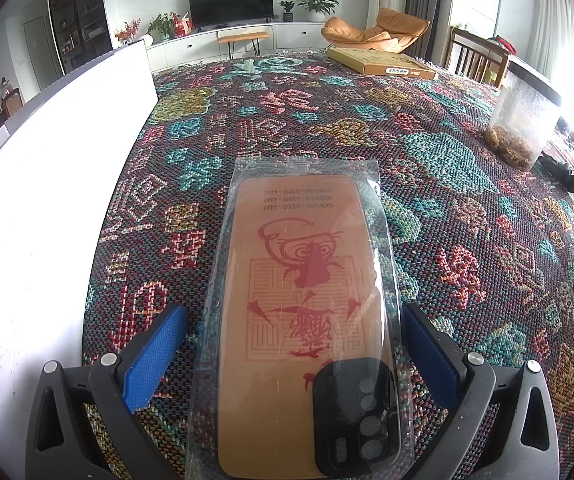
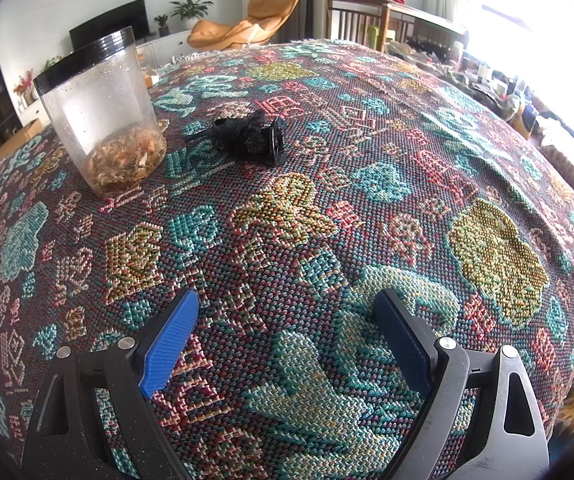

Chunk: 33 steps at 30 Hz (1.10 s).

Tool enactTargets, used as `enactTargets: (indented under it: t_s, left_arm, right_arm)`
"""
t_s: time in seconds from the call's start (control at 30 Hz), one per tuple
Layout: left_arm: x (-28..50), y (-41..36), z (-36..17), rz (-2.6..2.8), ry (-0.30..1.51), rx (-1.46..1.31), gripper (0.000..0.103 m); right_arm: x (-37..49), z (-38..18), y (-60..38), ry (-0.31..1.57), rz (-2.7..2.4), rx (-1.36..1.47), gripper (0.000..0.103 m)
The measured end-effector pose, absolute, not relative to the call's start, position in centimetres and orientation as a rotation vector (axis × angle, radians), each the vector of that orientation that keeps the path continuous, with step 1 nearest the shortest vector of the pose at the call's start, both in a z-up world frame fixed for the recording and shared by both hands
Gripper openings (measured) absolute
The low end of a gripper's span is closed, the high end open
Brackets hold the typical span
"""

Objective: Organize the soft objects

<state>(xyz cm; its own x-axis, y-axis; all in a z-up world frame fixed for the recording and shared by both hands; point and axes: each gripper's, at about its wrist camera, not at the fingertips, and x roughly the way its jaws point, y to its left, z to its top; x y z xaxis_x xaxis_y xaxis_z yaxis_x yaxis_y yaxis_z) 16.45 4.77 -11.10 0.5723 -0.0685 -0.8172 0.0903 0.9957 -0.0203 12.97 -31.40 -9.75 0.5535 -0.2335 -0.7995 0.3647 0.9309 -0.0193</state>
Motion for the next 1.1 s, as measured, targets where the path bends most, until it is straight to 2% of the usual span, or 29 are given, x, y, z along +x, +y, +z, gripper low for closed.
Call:
enactTargets:
  t_s: [0.2, 0.33, 0.6, 0.83, 0.87, 0.9, 0.93, 1.0, 1.03, 1.1]
  left_arm:
    - [16.4, 4.8, -11.1, -0.093, 0.957, 0.025, 0.103]
    - [16.4, 4.8, -11.1, -0.093, 0.957, 0.025, 0.103]
    - [16.4, 4.7, -11.1, -0.093, 0.965, 0.025, 0.103]
    - [17.4, 4.7, -10.9, -0.122, 1.033, 0.039, 0.103]
    - [17.4, 4.7, -10.9, -0.127, 1.041, 0.041, 0.103]
    - [17.5, 4.8, -10.8, -0.132, 1.047, 0.042, 0.102]
    - [17.4, 4.9, -10.8, -0.136, 1.051, 0.045, 0.101]
    - [17.2, 4.9, -10.4, -0.149, 1.042, 0.049, 0.088]
    - [17.1, 4.8, -10.1, -0.154, 1.03, 0.054, 0.077]
    - [17.2, 4.9, -9.7, -0.179, 1.04, 0.01, 0.077]
  right_arm:
    - [13.0, -9.8, -31.3, 0.919, -0.353, 0.156, 0.092]
    - [14.0, -9.8, -32.0, 0.945, -0.258, 0.131, 0.096]
    - [19.3, -6.2, -40.7, 0.953, -0.107, 0.247, 0.093]
    - [26.5, -6.4, -35.4, 1.037, -0.005, 0.024, 0.092]
    - [27.2, -7.0, -34.7, 1.06, 0.008, -0.002, 0.09]
    - [27.9, -7.8, -34.3, 1.102, 0.017, -0.027, 0.068]
    - [28.3, -8.4, -34.4, 1.136, 0.002, -0.043, 0.061]
    - [28.0, -7.9, -34.9, 1.122, -0.031, -0.02, 0.06]
    - [27.6, -7.4, -35.4, 1.111, -0.057, 0.005, 0.06]
    - [26.4, -5.9, -37.0, 1.068, -0.106, 0.089, 0.06]
